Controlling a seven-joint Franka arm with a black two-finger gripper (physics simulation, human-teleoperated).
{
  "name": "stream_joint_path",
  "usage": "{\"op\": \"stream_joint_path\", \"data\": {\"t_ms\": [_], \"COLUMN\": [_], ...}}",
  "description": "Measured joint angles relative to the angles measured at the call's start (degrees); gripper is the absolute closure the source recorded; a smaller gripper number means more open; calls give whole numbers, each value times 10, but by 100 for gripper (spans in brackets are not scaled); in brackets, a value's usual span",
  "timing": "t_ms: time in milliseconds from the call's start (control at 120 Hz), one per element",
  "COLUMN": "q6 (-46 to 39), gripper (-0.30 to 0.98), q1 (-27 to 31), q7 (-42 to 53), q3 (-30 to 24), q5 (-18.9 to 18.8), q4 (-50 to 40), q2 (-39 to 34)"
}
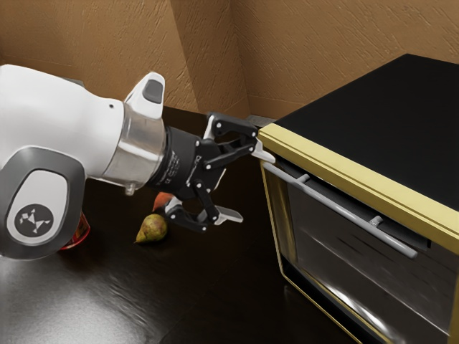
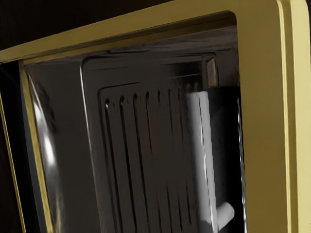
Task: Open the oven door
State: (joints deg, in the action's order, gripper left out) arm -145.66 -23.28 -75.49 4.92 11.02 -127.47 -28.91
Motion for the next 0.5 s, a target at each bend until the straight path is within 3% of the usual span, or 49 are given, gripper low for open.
{"op": "stream_joint_path", "data": {"t_ms": [500], "q6": [-22], "gripper": [0], "q1": [7], "q7": [-53], "q3": [0], "q5": [2], "q4": [6], "q2": [45]}}
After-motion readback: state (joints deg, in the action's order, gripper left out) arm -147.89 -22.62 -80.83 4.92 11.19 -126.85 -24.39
